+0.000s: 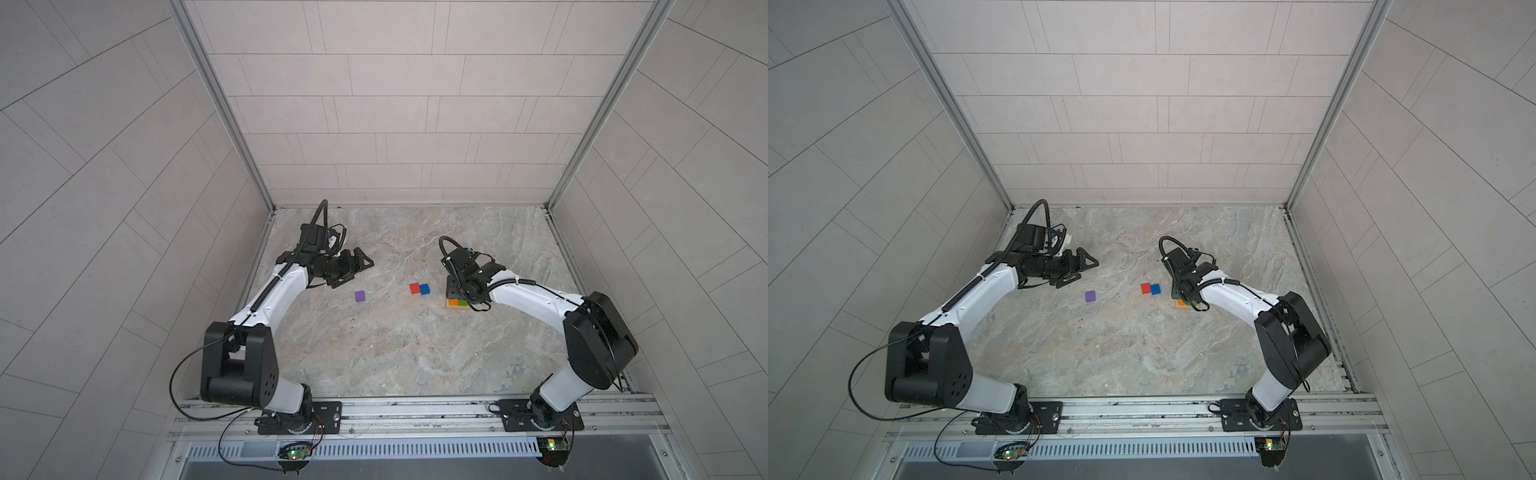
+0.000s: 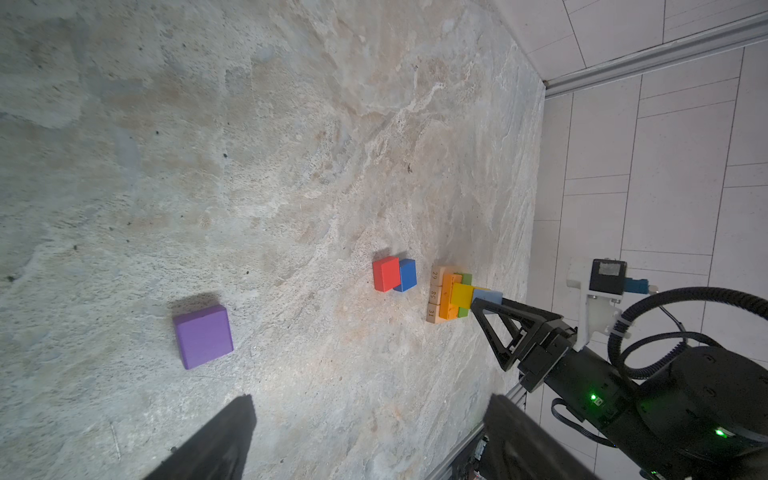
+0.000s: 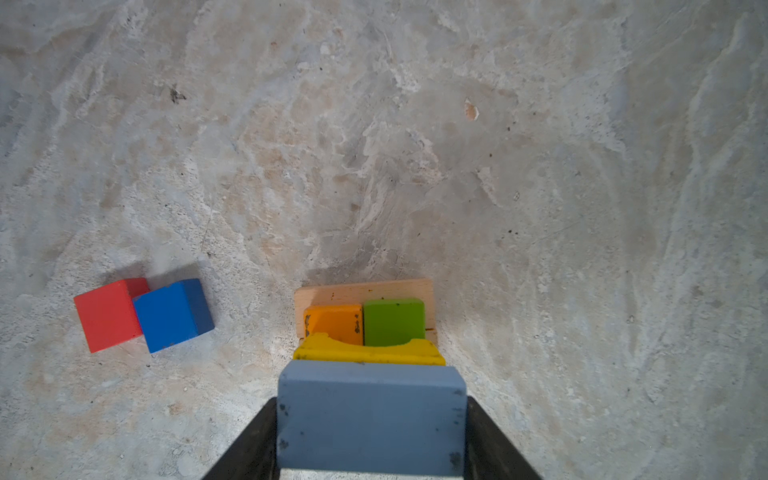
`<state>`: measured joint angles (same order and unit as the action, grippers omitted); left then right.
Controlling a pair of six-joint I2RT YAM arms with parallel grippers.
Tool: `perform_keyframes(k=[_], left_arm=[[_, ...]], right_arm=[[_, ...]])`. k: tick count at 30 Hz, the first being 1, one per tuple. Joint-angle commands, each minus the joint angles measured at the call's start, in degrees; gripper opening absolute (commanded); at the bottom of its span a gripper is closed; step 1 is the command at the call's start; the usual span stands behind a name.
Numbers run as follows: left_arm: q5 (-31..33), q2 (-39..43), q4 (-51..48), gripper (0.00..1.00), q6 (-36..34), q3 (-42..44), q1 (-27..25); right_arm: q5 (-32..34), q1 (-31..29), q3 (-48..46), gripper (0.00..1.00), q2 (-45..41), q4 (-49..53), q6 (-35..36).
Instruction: Build the wood block tower
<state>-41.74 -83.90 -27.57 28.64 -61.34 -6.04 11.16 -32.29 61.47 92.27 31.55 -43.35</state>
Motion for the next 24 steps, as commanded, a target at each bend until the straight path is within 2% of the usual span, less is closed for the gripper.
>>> perform_keyframes(k=[1, 24], left_arm=[[0.03, 0.82, 0.24, 0.93, -0.52, 0.26, -0.21], [0.17, 0.81, 0.15, 0.93, -0.59, 0.26, -0.25]], right_arm=[[1.12, 0.18, 0.98, 0.63, -0.16, 1.58, 0.02], [0.45, 0.16, 0.68, 0.66, -0.17, 0.09, 1.69]])
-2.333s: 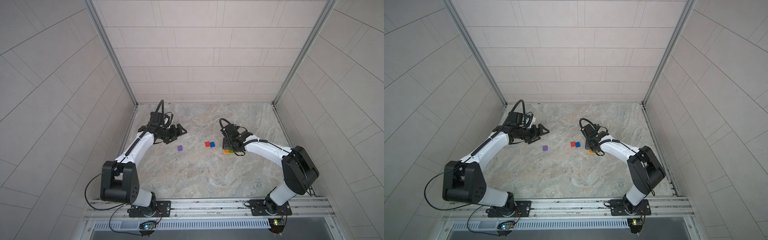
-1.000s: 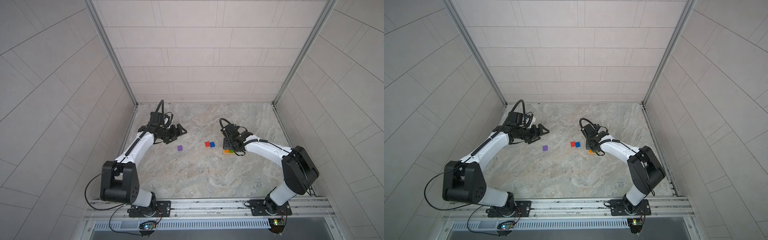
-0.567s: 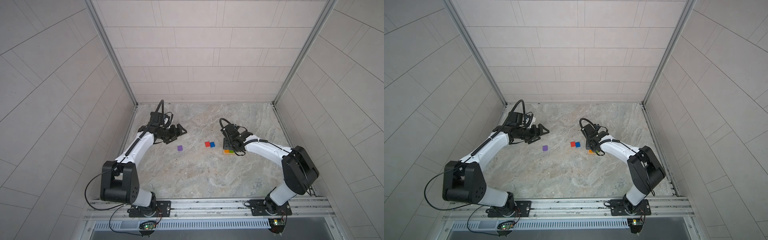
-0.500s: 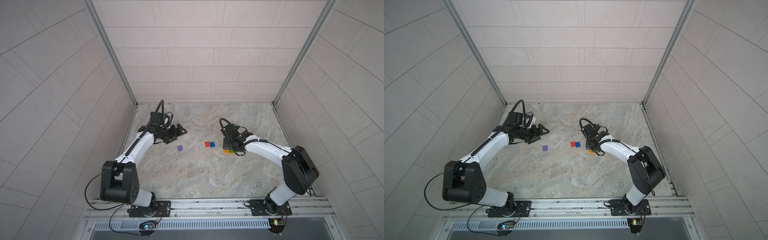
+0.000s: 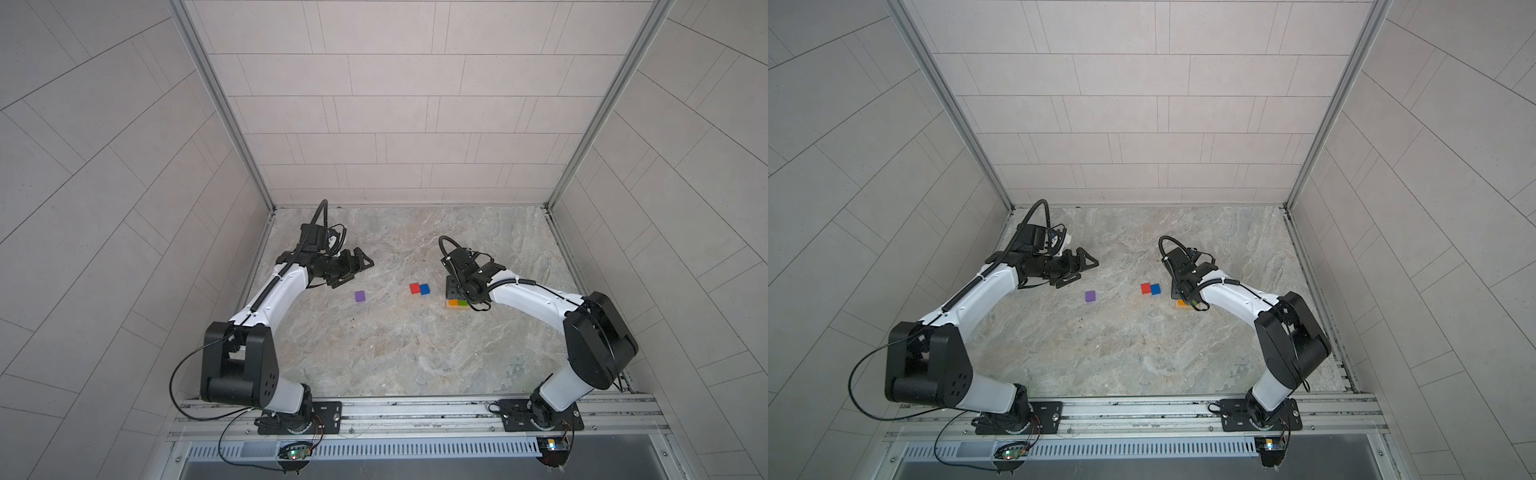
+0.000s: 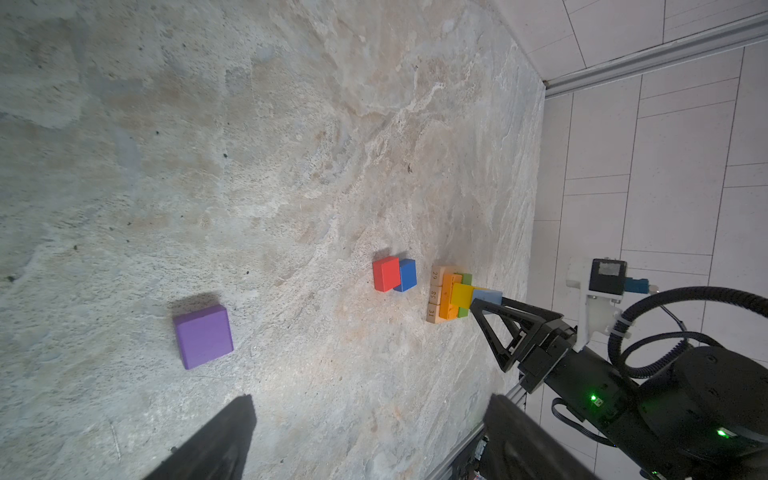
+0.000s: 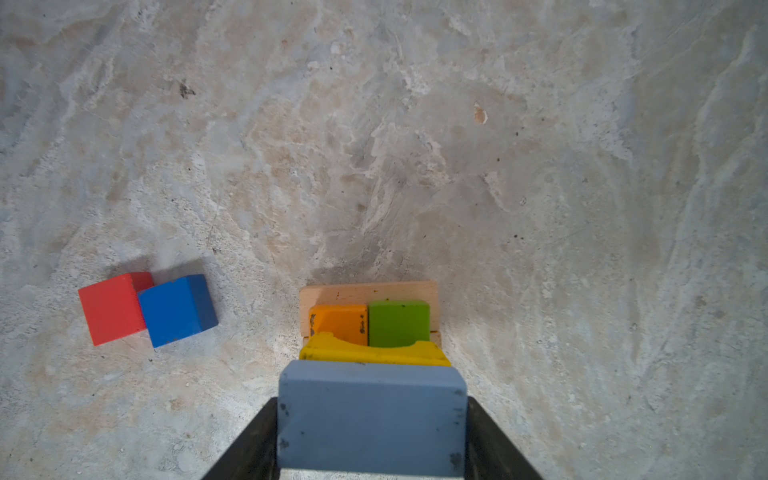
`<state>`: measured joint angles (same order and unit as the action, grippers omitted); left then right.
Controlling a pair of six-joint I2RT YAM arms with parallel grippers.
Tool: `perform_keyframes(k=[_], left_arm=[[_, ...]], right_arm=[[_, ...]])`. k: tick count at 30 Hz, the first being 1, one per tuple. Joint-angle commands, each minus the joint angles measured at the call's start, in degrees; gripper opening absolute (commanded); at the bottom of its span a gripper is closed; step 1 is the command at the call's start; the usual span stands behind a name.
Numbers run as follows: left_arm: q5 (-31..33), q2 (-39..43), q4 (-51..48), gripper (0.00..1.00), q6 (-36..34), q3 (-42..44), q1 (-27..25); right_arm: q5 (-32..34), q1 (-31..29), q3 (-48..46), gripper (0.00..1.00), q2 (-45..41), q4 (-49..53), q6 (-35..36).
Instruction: Build the wood block tower
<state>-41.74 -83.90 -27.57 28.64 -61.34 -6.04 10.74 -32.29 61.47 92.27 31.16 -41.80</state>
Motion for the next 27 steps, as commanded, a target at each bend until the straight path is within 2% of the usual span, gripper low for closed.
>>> perform_keyframes(k=[1, 6, 16, 24, 27], left_arm=[[0.17, 0.83, 0.16, 0.93, -0.52, 0.21, -0.2], [0.1, 0.82, 0.17, 0.93, -0.52, 0.21, -0.25], [0.25, 0.84, 0.14, 0.93, -0.69, 0.26, -0.21], [0.51, 0.61, -0.37, 0.93, -0.93, -0.21, -0.02], [0.75, 0.58, -0.73, 0.93, -1.29, -0.44, 0.11]], right_arm=[[0.88, 0.14, 0.63, 0.66, -0.16, 0.54, 0.21], [1.2, 0.13, 0.66, 0.73, -0.25, 0.83, -0.2], [0.92, 0.14, 1.33, 0.77, -2.96, 2.19, 0.24], [0.96, 0.06, 5.96, 0.78, -5.77, 6.72, 4.62], [-1.96, 0.1, 7.59, 0.78, -6.22, 6.85, 8.22]])
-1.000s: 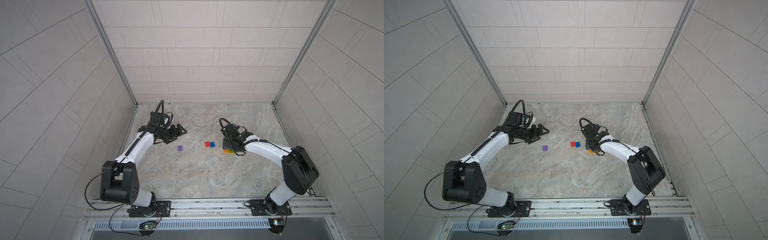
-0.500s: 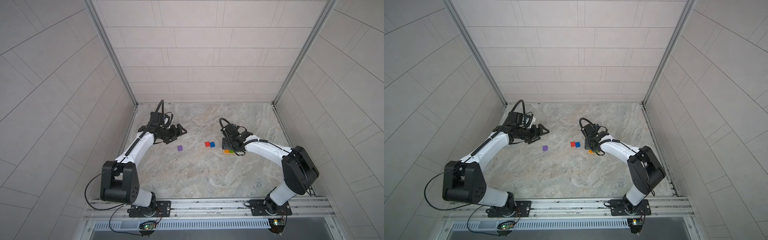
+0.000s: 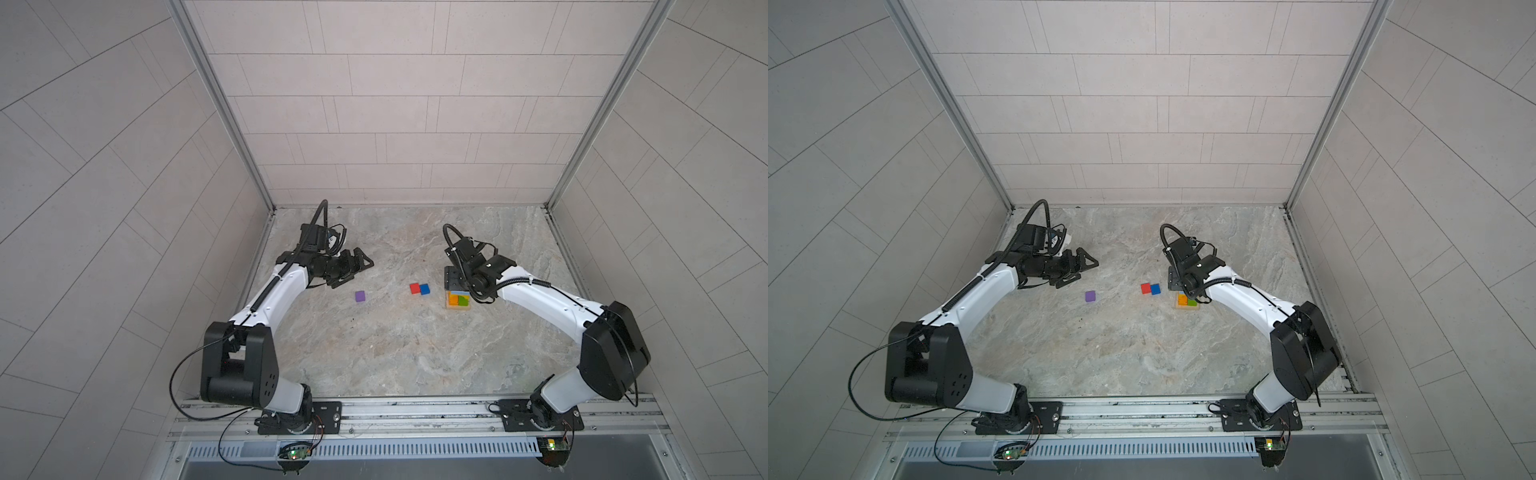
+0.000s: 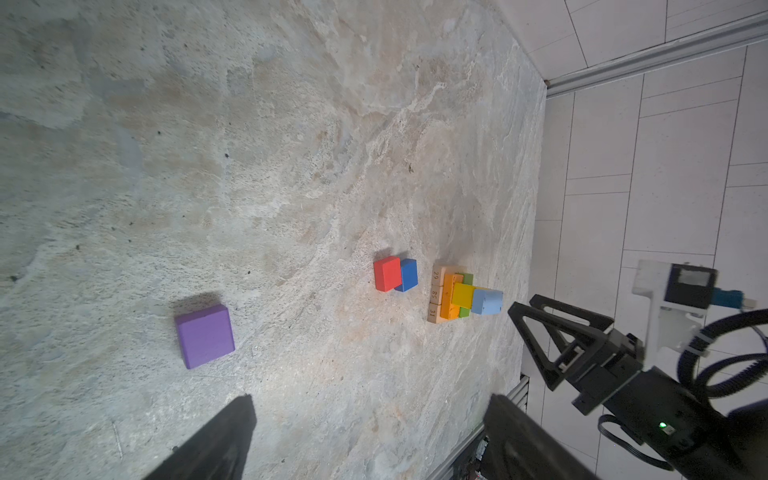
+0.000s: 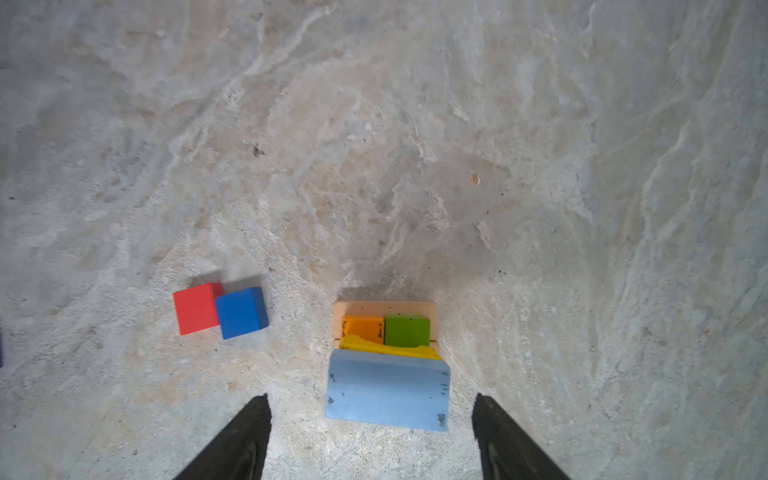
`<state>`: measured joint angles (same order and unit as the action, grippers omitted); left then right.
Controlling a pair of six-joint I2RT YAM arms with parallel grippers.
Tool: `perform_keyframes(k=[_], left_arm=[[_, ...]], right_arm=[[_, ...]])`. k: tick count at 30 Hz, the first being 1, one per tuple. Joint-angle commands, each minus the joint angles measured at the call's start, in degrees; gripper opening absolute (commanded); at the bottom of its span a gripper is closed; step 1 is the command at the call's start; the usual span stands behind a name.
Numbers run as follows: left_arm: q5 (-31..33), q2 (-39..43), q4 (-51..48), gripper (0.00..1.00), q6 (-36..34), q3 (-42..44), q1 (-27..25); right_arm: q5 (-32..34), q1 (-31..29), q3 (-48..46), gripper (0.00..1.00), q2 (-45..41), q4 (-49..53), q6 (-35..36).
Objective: Build the wood block tower
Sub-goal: 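Open the right gripper to release the light-blue block, then move the right gripper to the blue cube beside the red cube and close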
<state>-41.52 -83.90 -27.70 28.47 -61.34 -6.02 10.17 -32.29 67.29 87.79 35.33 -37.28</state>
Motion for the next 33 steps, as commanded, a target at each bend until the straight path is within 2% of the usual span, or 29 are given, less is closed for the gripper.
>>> perform_keyframes(k=[1, 9, 14, 21, 33], left_arm=[[0.54, 0.62, -0.6, 0.93, -1.06, -0.45, 0.25], [0.73, 0.39, -1.12, 0.93, -1.33, -0.62, 1.06], [0.86, 0.14, -1.47, 0.93, -1.57, -0.8, 1.14], [0.92, 0.52, -1.56, 0.93, -1.66, -0.8, 1.44], [0.91, 0.93, -1.57, 0.93, -1.62, -0.72, 1.58]], right_arm=[[-2.13, 0.04, 2.46, 0.77, -1.61, 3.02, 4.39], [-11.13, -0.27, 8.79, 0.74, 2.87, 5.54, 10.81], [-14.13, -1.75, 13.21, 0.72, 7.36, 7.32, 12.45], [-13.25, -3.39, 21.28, 0.66, 15.93, 13.33, 13.26], [-11.81, -4.74, 24.95, 0.6, 24.68, 15.11, 15.81]])
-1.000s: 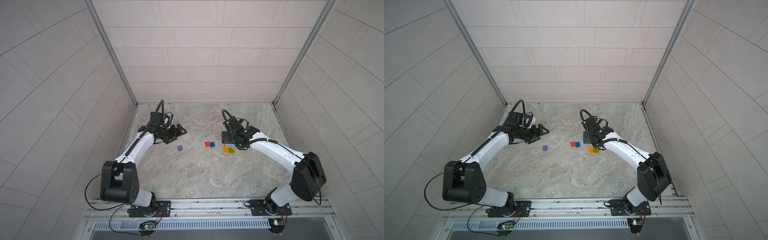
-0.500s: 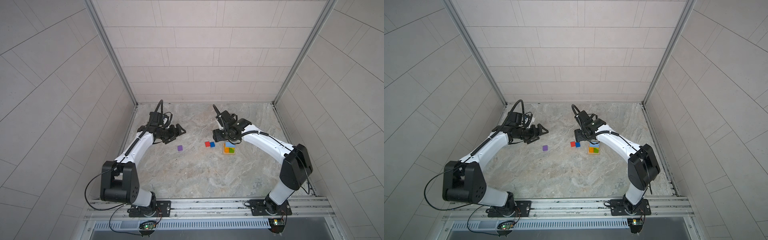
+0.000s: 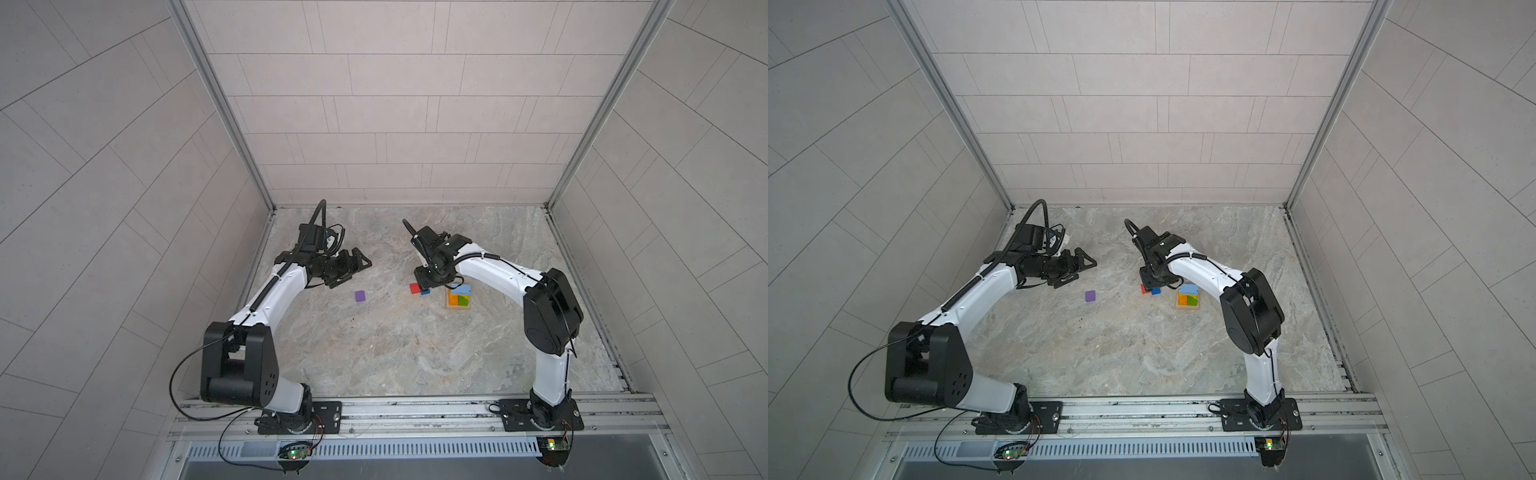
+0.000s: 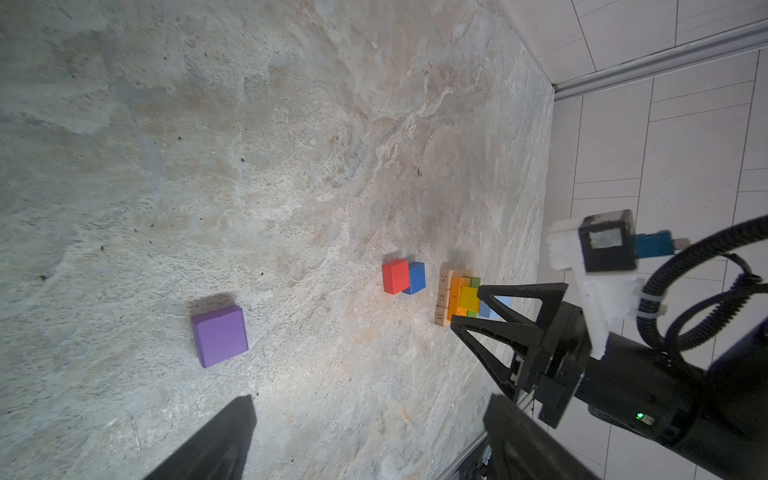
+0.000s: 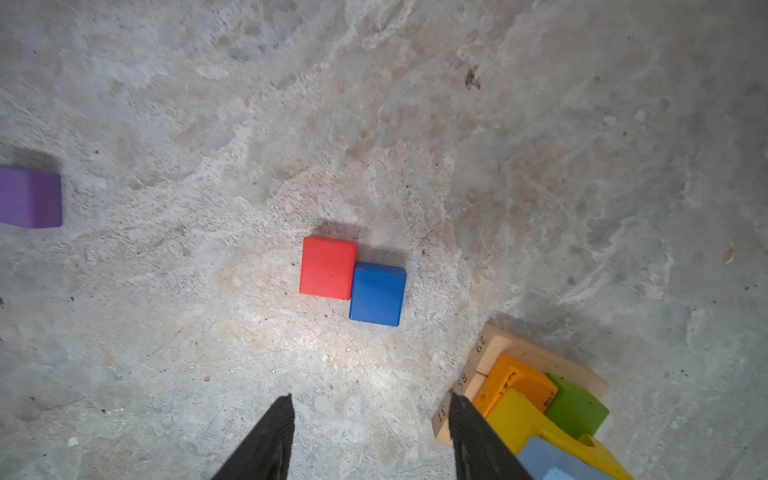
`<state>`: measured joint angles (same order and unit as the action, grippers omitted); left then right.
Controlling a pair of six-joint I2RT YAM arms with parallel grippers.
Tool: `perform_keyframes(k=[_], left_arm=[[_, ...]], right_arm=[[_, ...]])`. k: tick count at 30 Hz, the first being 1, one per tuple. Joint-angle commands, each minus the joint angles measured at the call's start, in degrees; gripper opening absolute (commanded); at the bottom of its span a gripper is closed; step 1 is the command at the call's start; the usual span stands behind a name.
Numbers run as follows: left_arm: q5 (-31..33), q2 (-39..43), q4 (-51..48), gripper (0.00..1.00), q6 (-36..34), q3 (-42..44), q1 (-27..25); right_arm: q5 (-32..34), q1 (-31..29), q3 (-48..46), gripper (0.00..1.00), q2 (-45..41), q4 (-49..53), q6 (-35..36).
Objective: Build the wood block tower
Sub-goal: 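Move the right gripper to the blue cube beside the red cube and close, then lift the blue cube with the right gripper and carry it over the tower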
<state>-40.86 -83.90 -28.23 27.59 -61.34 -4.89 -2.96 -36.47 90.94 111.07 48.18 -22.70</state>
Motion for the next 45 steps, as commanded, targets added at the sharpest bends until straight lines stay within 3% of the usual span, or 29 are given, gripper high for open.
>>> perform_keyframes(k=[1, 18, 45], left_arm=[[0.25, 0.95, -1.04, 0.93, -0.79, -0.71, 0.49], [0.16, 1.25, -1.04, 0.93, -0.79, -0.71, 0.47], [-0.18, 1.1, -0.8, 0.93, -0.68, -0.53, 0.5]], right_arm=[[1.68, -0.77, 1.51, 0.59, 2.06, 2.57, 1.33], [4.27, -1.2, 5.03, 0.5, 9.73, 2.18, 0.34], [5.68, -0.47, 5.19, 0.41, 13.3, -1.25, -2.65]])
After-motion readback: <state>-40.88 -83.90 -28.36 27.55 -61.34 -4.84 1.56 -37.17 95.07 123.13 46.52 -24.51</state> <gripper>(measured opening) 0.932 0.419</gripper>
